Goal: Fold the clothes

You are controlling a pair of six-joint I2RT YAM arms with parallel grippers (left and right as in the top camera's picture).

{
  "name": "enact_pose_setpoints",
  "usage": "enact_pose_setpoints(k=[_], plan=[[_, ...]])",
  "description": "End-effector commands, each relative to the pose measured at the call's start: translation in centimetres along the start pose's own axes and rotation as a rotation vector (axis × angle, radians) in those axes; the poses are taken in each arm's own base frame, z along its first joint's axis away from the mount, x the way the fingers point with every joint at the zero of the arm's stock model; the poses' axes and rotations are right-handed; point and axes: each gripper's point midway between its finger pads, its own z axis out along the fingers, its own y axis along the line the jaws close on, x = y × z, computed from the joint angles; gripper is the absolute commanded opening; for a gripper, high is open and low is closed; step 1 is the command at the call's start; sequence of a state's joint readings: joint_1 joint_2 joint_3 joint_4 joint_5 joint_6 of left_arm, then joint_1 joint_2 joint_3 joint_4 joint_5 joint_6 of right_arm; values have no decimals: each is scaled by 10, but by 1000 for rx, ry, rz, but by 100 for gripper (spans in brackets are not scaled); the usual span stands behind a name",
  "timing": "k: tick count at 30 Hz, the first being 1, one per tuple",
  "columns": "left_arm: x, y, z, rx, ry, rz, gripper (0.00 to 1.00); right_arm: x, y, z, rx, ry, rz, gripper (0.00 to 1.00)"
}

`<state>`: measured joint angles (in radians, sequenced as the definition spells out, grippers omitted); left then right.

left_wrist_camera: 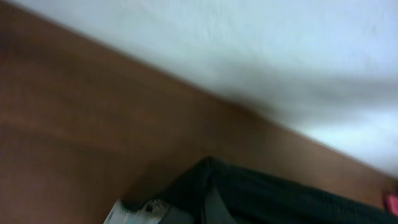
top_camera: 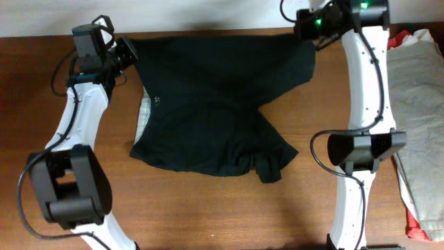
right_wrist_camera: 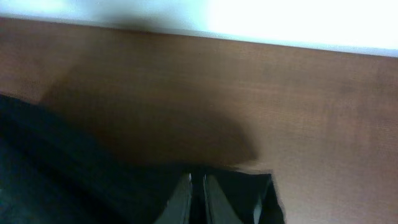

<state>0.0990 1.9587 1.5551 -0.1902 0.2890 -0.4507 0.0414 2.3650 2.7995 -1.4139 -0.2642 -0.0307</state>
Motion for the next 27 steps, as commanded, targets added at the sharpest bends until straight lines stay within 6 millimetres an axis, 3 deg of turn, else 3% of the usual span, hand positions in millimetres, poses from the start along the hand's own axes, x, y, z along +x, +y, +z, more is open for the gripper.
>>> enact_pose_setpoints(k=[1, 3, 6, 9, 15, 17, 21, 24, 25, 27], plan=[[-39, 10, -60, -108, -71, 90, 1, 12, -15, -62, 74, -5, 86, 4], [-31, 6, -81, -126, -25, 117, 1, 46, 1, -64, 31, 135, 110, 4], [-22, 2, -109, -155, 20, 145, 1, 53, 47, -54, -42, 178, 57, 4], [15, 19, -112, -207, 161, 132, 1, 65, 78, -42, -57, 228, 14, 4], [43, 32, -115, -245, 263, 141, 1, 128, 57, 6, 21, 504, 64, 4], [51, 35, -117, -255, 293, 133, 1, 133, 52, 10, 32, 521, 71, 4], [75, 40, -129, -283, 394, 109, 1, 120, 46, -28, 52, 440, 78, 4], [73, 20, -144, -288, 351, 180, 1, 110, 50, -65, 68, 348, 56, 4], [75, 11, -151, -306, 324, 221, 1, 116, 51, -77, 78, 339, 56, 4], [85, -8, -164, -287, 273, 287, 1, 145, 48, -77, 82, 324, 57, 4]])
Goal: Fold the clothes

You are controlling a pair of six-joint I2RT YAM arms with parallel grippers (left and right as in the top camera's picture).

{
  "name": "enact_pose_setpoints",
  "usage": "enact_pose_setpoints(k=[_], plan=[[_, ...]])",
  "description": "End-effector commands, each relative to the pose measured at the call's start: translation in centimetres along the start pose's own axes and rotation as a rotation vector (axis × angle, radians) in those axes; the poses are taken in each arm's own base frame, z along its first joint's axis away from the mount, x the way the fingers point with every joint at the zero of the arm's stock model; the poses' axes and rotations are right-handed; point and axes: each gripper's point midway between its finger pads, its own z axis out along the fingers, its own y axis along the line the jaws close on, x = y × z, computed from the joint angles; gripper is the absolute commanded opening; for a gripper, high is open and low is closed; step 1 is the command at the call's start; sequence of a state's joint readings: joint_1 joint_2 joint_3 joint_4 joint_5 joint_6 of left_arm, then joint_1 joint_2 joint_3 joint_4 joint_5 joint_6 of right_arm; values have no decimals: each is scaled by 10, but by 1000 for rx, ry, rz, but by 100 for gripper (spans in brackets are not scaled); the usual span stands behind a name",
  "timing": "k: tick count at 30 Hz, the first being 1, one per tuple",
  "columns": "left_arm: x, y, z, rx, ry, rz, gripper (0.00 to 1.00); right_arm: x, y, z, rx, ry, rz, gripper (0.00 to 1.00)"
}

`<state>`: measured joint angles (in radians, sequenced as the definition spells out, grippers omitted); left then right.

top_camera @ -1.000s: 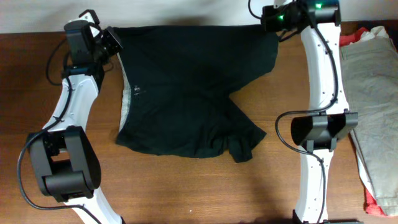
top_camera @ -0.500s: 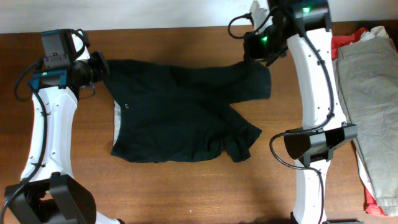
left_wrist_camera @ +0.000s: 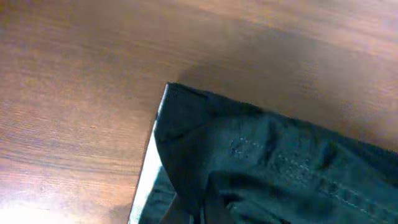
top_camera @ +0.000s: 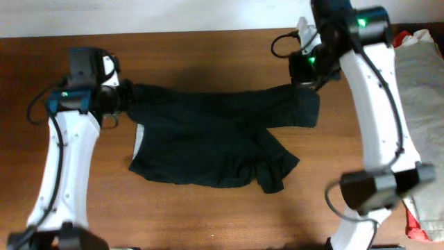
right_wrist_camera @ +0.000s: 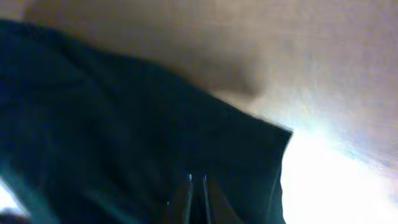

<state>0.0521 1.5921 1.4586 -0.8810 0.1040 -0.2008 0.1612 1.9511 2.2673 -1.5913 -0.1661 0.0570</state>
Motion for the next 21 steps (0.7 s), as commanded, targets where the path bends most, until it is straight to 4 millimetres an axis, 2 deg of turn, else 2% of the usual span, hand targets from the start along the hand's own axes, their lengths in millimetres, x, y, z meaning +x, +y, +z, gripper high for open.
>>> enact_pose_setpoints(k=[1, 2, 3, 6, 11, 13, 15, 17, 18, 19, 20, 21], plan=[[19, -12, -26, -26, -85, 83, 1, 50, -12, 18, 30, 8, 44, 4], [34, -8, -19, -31, -62, 52, 1, 74, -15, 37, 21, 9, 63, 4], [56, -3, -6, -26, -22, 4, 1, 107, -21, 61, 22, 38, 102, 4], [102, 2, 17, -2, 79, -71, 1, 167, -26, 100, 12, 183, 149, 4], [187, 27, 59, -45, 195, -172, 1, 212, -26, 155, -35, 244, 277, 4], [212, 35, 73, -57, 204, -242, 1, 246, -28, 173, -36, 309, 315, 4], [216, 44, 79, -84, 181, -274, 1, 263, -30, 180, -29, 338, 335, 4], [210, 53, 80, -121, 145, -285, 1, 263, -31, 182, -29, 333, 337, 7], [199, 52, 81, -110, 104, -289, 1, 259, -31, 183, -32, 318, 333, 43], [189, 50, 82, -94, 63, -288, 9, 254, -30, 183, -40, 302, 310, 54], [180, 48, 83, -81, 29, -286, 17, 251, -30, 183, -41, 294, 299, 59], [170, 47, 83, -69, -13, -285, 37, 248, -30, 182, -43, 284, 297, 69]])
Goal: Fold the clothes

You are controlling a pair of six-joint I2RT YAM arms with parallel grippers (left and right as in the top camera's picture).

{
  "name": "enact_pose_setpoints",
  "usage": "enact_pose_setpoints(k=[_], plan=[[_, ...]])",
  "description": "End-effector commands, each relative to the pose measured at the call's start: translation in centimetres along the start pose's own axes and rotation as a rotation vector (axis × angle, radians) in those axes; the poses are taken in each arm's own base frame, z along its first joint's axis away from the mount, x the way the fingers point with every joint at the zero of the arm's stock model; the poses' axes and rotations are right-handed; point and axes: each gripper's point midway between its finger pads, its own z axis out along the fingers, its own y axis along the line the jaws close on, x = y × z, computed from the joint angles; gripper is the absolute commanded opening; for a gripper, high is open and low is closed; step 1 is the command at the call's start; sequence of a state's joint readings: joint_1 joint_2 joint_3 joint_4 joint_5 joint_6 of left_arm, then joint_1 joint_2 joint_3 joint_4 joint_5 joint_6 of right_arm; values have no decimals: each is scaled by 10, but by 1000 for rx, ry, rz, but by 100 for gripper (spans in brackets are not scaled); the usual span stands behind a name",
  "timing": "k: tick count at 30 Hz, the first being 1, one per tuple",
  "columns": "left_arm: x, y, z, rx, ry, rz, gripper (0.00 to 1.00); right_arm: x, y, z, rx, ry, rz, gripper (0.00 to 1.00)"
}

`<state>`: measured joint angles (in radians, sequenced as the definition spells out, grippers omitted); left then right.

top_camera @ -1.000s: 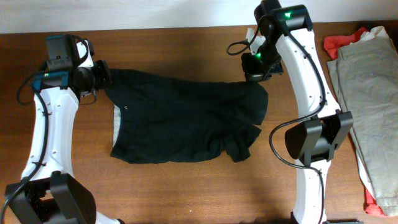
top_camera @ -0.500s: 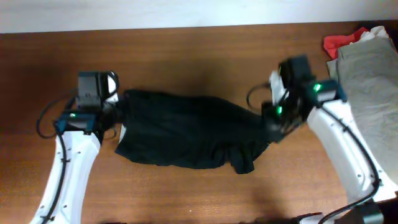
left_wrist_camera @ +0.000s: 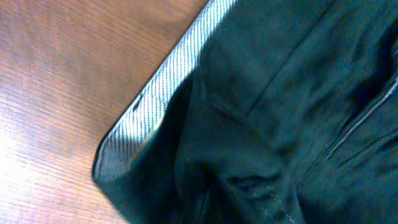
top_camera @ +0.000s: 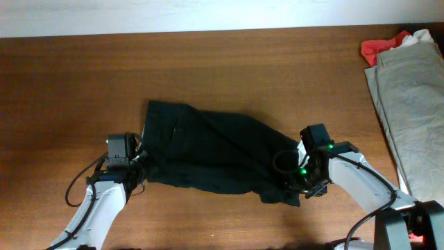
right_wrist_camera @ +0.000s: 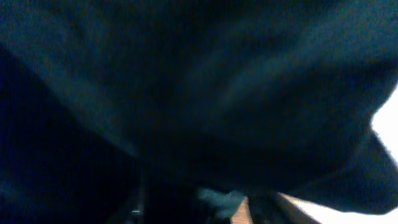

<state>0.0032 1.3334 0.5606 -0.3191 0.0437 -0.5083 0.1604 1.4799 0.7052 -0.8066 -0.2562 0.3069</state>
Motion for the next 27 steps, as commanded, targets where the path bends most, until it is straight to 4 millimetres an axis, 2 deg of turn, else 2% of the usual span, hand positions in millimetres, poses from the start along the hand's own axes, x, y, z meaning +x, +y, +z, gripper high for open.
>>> enact_pose_setpoints(k=[1, 2, 3, 5, 6, 7, 8, 9, 11, 12, 13, 14, 17, 20, 21, 23, 26, 27], plan=[[-25, 0, -3, -1, -107, -20, 37, -9, 4, -6, -13, -32, -19, 70], [-38, 3, -4, -8, -159, -35, 31, -12, 5, -7, -15, -41, -22, 68], [-46, 8, -6, -11, -180, -63, 15, -12, 5, -7, -16, -41, -22, 67], [-64, 17, -14, -15, -208, -107, 1, -13, 6, -8, -17, -46, -23, 67], [-73, 19, -17, -16, -228, -123, 1, -15, 7, -9, -19, -53, -25, 67], [-79, 16, -21, 10, -226, -131, 37, -18, 8, -11, -22, -61, -27, 70], [-72, 8, -21, 53, -181, -115, 46, -21, 10, -13, -24, -70, -29, 72], [-58, 5, -19, 76, -115, -114, 73, -26, 12, -16, -29, -86, -34, 76], [-36, -2, -18, 120, -15, -120, 84, -31, 14, -18, -34, -104, -39, 83], [-25, -4, -19, 135, 34, -125, 94, -33, 15, -19, -36, -112, -41, 85], [-12, -2, -19, 131, 87, -123, 98, -36, 15, -19, -33, -125, -44, 93], [-4, 1, -20, 118, 118, -107, 99, -39, 15, -19, -32, -135, -48, 99], [20, 9, -23, 80, 216, -108, 99, -44, 14, -20, -23, -158, -57, 99], [35, 8, -22, 67, 256, -85, 99, -46, 15, -20, -26, -164, -59, 99], [35, 7, -18, 70, 241, -73, 99, -46, 15, -20, -27, -164, -58, 99], [29, 18, -2, 31, 159, -83, 99, -44, 20, -20, -54, -154, -61, 99], [33, 21, 24, 33, 157, -130, 99, -40, 22, -20, -72, -137, -60, 99], [31, 19, 32, 46, 158, -130, 93, -40, 22, -20, -72, -136, -59, 100]])
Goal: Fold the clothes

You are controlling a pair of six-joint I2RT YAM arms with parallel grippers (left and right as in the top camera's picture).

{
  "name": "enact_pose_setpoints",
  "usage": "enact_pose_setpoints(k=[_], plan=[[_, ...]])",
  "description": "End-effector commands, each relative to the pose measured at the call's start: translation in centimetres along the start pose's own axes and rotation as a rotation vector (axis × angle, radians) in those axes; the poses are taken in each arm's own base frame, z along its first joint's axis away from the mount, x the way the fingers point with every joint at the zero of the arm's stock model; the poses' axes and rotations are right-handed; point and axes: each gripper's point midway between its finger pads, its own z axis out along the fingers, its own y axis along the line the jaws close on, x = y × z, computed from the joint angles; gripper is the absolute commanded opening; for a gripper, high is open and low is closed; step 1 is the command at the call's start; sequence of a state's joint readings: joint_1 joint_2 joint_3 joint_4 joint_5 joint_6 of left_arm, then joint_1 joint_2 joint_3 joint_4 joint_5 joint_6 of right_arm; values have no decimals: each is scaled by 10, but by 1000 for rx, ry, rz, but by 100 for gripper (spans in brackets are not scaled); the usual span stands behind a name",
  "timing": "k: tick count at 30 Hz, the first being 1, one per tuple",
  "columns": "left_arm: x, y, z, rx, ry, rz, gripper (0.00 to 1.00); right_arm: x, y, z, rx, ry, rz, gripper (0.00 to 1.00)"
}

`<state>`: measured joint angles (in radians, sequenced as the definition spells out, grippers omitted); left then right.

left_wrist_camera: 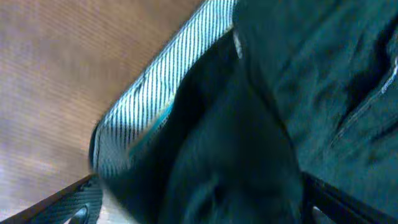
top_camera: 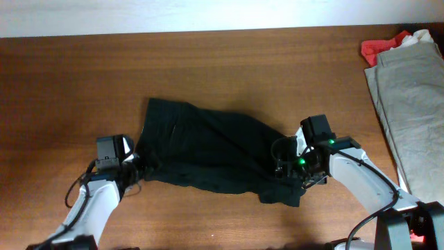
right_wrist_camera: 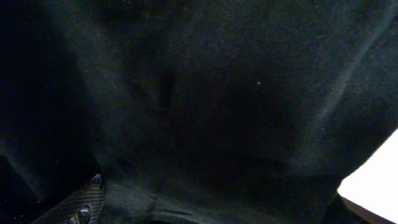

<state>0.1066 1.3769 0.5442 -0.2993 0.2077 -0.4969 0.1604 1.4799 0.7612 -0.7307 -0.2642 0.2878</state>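
Observation:
A black garment point(top_camera: 211, 154) lies folded in half at the middle of the wooden table point(top_camera: 222, 76). Its striped white lining point(left_wrist_camera: 155, 106) shows at the left corner. My left gripper point(top_camera: 132, 169) is low at the garment's front left corner. In the left wrist view the left gripper point(left_wrist_camera: 199, 208) stands open with black cloth lying between the wide-set fingers point(left_wrist_camera: 78, 205). My right gripper point(top_camera: 286, 169) is at the front right corner. In the right wrist view the right gripper point(right_wrist_camera: 211, 211) is open too, and dark cloth fills the frame.
Beige trousers point(top_camera: 409, 97) lie spread along the table's right edge, with a red cloth point(top_camera: 378, 47) at their far end. A white wall strip point(top_camera: 208, 14) runs behind the table's back edge.
Both grippers have opened and let go of the garment's corners. The left arm has shifted slightly to the left. The folded garment lies as it did.
Both grippers held the garment's far corners at the back of the table, the cloth spread out. Then the corners were over the middle. Then the garment lay folded in half with the grippers low at its front edge, and now they are open.

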Motion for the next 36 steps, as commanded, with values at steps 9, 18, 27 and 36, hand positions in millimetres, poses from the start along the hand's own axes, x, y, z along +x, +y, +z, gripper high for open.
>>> enact_pose_setpoints(k=[9, 18, 27, 36], plan=[[-78, -7, 26, 73, -218, -98, 1, -19, 12, -13, -36, -56, -58, 90], [-123, 36, 6, -89, -366, -187, 1, -44, 87, -90, -48, -109, -400, 99], [-127, 42, 3, -124, -393, -192, 1, 49, 123, 18, 30, 350, -526, 30], [-122, 44, 5, -130, -371, -195, 1, -17, 96, 29, -1, 215, -292, 86]])
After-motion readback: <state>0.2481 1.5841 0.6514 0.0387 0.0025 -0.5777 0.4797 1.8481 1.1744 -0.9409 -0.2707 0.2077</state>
